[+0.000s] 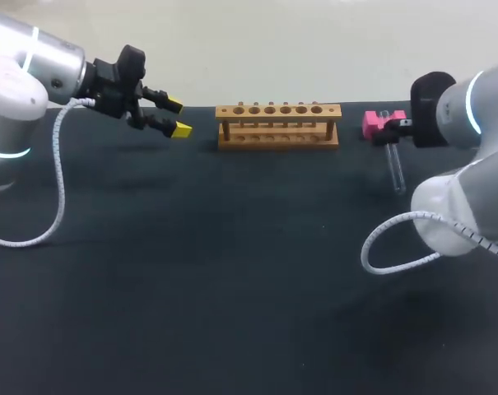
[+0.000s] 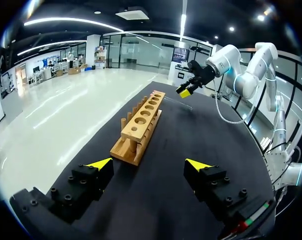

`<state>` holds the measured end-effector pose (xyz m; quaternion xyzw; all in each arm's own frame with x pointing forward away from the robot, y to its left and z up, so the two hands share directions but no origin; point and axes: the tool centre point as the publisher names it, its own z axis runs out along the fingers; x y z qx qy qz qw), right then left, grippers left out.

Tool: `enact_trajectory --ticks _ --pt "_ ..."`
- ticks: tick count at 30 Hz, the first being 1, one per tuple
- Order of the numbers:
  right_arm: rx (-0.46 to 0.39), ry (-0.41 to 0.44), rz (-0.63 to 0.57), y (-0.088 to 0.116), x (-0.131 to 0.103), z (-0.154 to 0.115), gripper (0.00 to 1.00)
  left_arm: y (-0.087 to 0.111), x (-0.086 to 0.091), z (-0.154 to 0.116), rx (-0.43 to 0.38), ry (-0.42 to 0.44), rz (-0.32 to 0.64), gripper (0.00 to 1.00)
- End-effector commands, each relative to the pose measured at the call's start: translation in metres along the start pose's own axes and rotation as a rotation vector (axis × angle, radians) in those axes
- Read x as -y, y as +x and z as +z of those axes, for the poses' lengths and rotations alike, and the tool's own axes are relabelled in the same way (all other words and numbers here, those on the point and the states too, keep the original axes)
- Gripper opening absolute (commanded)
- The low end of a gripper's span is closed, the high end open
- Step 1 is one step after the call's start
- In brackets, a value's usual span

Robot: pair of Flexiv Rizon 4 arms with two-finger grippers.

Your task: Grasp the test tube, adjust it, and insert it.

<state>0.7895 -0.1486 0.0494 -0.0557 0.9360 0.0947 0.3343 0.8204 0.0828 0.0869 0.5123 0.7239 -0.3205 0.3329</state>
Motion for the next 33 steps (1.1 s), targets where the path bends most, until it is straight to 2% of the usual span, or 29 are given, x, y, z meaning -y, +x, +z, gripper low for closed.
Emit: enact_trajectory --ticks 1,13,33 --pt "-0.012 0.099 -0.002 0.000 -0.005 0.008 1.00 0.001 0.000 0.000 0.004 -0.002 0.003 1.00" --pt "-0.028 0.110 0.006 0.011 0.000 0.024 1.00 0.001 0.000 0.000 0.004 -0.002 0.003 1.00" --pt "-0.023 0.089 0.012 0.018 0.007 0.033 1.00 0.001 0.000 0.000 0.004 -0.002 0.003 1.00"
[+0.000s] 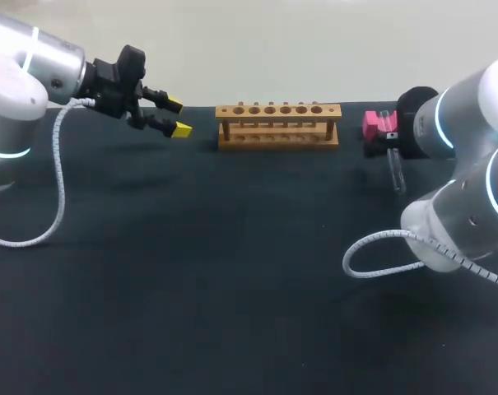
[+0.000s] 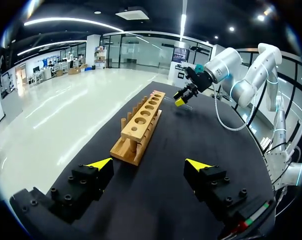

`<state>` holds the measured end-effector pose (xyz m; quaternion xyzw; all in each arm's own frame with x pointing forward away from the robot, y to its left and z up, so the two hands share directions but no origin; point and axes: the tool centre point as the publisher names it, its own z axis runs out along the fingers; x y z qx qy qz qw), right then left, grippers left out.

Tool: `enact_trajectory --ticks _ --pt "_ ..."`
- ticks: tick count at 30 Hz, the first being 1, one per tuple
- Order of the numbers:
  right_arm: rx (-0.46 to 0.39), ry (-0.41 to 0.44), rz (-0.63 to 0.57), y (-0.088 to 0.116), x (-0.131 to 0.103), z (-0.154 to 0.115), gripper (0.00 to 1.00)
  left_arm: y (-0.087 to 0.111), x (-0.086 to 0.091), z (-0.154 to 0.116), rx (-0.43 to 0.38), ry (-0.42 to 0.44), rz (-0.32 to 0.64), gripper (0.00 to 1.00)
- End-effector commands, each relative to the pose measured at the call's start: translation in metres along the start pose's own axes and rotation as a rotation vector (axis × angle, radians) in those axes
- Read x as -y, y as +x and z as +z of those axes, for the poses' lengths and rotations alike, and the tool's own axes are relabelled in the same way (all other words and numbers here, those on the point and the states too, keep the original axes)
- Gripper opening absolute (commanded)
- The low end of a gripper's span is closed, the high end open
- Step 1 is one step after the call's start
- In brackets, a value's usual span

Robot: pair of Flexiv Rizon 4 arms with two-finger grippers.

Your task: Grasp the test tube, adjust it, and insert it.

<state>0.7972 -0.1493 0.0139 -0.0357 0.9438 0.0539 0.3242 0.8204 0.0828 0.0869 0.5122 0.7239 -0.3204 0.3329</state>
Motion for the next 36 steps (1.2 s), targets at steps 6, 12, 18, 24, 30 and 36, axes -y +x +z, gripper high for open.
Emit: enact_trajectory --ticks 6,12,18,24,30,36 --pt "0.038 0.000 -0.005 0.001 0.000 0.002 1.00 0.001 0.000 0.000 0.004 -0.002 0.003 1.00" --pt "0.036 -0.008 0.002 0.001 0.000 0.000 1.00 0.001 0.000 0.000 0.004 -0.002 0.003 1.00" --pt "0.036 -0.008 0.002 0.001 0.000 0.000 1.00 0.001 0.000 0.000 0.004 -0.002 0.003 1.00" --pt "0.036 -0.008 0.002 0.001 0.000 0.000 1.00 0.001 0.000 0.000 0.004 -0.002 0.003 1.00" --pt "0.044 -0.010 -0.005 0.002 -0.001 0.006 1.00 0.001 0.000 0.000 0.004 -0.002 0.003 1.00" --pt "0.051 -0.012 -0.031 -0.002 0.000 0.012 1.00 0.001 0.000 0.000 0.004 -0.002 0.003 1.00"
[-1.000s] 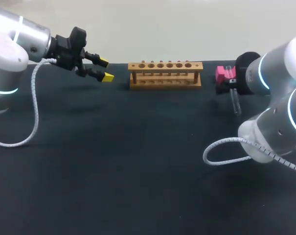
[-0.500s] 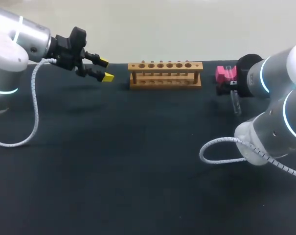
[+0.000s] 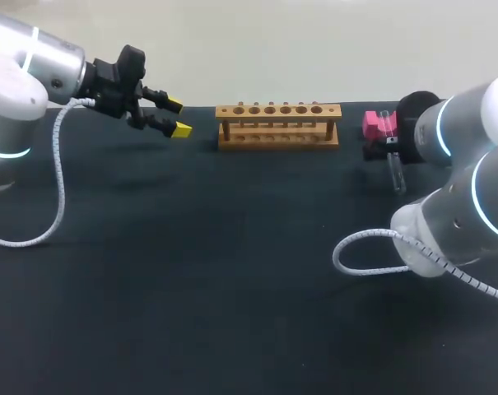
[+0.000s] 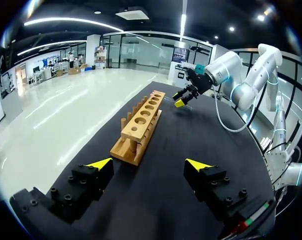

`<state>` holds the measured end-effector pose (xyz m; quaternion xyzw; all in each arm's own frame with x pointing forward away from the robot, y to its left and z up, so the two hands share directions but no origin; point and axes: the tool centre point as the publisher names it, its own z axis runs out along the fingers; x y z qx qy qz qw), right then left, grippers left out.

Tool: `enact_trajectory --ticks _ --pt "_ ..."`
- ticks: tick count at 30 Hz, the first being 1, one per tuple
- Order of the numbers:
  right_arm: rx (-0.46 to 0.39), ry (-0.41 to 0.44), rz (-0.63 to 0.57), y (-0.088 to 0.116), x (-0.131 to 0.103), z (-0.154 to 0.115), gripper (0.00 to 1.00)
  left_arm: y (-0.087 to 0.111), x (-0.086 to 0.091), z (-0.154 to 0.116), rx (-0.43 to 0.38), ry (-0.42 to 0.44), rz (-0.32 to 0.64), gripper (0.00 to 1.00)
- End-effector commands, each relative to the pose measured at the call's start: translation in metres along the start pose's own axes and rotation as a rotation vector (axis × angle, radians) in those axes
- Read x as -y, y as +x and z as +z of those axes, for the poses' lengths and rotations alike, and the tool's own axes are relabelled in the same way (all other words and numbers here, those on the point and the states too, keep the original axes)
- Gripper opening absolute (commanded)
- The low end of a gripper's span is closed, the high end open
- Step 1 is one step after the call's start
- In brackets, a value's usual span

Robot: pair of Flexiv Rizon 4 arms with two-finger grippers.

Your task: Grasp the test tube, adjust it, and insert it.

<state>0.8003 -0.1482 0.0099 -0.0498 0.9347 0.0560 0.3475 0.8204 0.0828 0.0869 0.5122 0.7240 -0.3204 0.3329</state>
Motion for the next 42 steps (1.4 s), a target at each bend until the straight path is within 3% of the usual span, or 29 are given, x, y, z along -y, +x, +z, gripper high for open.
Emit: enact_trajectory --ticks 1,18,19,20,21,22,26,29,31,36,37,42 --pt "0.002 -0.001 -0.005 -0.001 0.000 0.008 1.00 0.001 0.000 0.000 0.004 -0.002 0.003 1.00" --pt "-0.019 0.006 -0.010 0.003 0.006 0.015 1.00 0.001 0.000 0.000 0.004 -0.002 0.003 1.00" --pt "-0.021 0.006 -0.012 0.003 0.007 0.015 0.96 0.001 0.000 0.000 0.004 -0.002 0.003 1.00" --pt "-0.024 0.007 -0.013 0.004 0.007 0.015 0.84 0.001 0.000 0.000 0.004 -0.002 0.003 1.00" --pt "-0.026 0.008 -0.014 0.004 0.008 0.016 0.61 0.001 0.000 0.000 0.004 -0.002 0.003 1.00" --pt "-0.028 0.008 -0.015 0.005 0.008 0.016 0.50 0.001 0.000 0.000 0.004 -0.002 0.003 1.00" --pt "-0.032 0.008 -0.012 0.006 0.011 0.017 0.38 0.001 0.000 0.000 0.004 -0.002 0.003 1.00" --pt "-0.032 0.009 -0.012 0.007 0.012 0.017 0.21 0.001 0.000 0.000 0.004 -0.002 0.003 1.00" --pt "-0.031 0.010 -0.013 0.007 0.012 0.016 0.15 0.001 0.000 0.000 0.004 -0.002 0.003 1.00" --pt "-0.026 0.015 -0.010 0.006 0.013 0.015 0.08 0.001 0.000 0.000 0.004 -0.002 0.003 1.00" --pt "-0.025 0.015 -0.010 0.005 0.013 0.015 0.00 0.001 0.000 0.000 0.004 -0.002 0.003 1.00" --pt "-0.023 0.017 -0.007 0.005 0.011 0.012 0.00 0.001 0.000 0.000 0.004 -0.002 0.003 1.00"
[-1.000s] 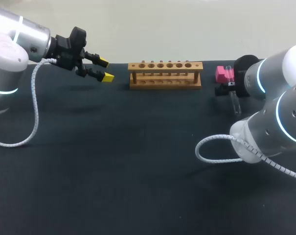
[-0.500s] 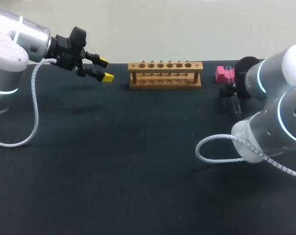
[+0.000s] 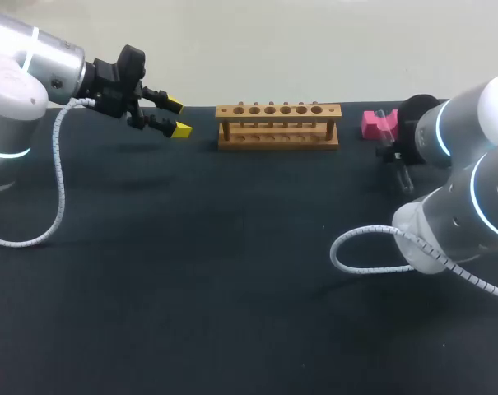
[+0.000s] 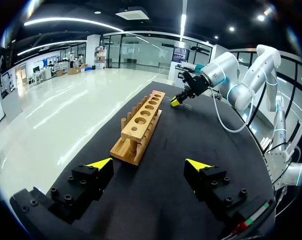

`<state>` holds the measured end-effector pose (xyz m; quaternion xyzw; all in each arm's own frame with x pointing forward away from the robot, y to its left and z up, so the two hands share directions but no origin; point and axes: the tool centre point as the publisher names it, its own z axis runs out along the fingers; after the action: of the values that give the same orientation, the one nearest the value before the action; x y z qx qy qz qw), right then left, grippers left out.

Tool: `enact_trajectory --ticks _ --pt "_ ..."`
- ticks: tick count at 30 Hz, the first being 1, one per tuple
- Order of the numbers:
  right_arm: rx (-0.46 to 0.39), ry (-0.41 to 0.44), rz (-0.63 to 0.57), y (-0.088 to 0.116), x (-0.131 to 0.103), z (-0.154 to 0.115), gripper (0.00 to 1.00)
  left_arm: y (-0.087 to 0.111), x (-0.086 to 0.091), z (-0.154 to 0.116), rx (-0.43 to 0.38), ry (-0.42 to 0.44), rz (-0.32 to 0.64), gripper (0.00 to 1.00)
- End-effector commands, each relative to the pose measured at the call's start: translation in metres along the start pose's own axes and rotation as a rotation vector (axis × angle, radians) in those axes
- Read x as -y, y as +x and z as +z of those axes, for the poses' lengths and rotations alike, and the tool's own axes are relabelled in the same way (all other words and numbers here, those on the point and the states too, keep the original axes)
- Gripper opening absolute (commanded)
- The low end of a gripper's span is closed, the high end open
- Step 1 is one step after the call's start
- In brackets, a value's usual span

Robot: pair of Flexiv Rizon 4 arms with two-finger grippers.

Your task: Grasp the test tube, adjust it, and insert it.

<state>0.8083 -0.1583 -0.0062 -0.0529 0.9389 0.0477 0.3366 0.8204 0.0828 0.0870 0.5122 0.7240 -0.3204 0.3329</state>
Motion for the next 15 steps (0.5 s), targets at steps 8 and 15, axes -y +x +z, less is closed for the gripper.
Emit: enact_trajectory --ticks 8,15 --pt "0.023 0.023 0.034 -0.004 -0.004 -0.015 0.00 0.001 0.000 0.000 0.004 -0.002 0.003 1.00" --pt "0.031 0.040 0.089 -0.009 -0.011 -0.038 0.00 0.001 0.000 0.000 0.004 -0.002 0.003 1.00"
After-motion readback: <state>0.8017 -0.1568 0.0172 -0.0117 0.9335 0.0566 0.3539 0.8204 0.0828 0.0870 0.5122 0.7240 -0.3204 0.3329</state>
